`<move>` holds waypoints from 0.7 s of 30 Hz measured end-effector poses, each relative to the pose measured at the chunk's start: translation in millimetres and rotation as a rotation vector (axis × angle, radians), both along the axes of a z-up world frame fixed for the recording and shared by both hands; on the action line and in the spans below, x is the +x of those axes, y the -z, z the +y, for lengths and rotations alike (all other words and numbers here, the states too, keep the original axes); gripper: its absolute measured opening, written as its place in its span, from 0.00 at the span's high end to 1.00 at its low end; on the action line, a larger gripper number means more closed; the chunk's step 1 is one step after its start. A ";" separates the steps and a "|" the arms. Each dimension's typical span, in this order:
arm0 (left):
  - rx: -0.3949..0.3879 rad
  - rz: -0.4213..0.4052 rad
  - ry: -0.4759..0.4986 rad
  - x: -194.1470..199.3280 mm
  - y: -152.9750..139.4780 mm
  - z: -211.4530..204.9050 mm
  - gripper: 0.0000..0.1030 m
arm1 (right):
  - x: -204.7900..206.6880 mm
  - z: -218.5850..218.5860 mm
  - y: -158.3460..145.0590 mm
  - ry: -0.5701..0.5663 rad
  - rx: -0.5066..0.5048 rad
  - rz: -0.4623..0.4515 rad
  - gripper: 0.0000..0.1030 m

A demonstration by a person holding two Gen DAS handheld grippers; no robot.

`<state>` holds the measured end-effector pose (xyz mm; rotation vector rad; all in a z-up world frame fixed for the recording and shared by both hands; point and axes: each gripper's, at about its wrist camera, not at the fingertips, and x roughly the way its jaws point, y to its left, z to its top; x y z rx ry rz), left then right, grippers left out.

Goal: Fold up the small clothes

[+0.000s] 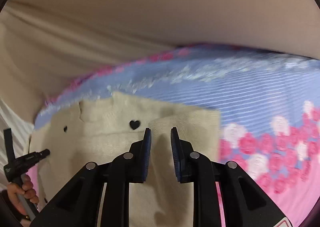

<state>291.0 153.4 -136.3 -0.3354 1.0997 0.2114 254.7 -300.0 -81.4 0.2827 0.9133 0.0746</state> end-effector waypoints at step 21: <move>-0.116 -0.016 0.003 -11.5 10.3 23.1 0.95 | -94.7 35.6 26.8 -0.051 -0.045 0.122 0.79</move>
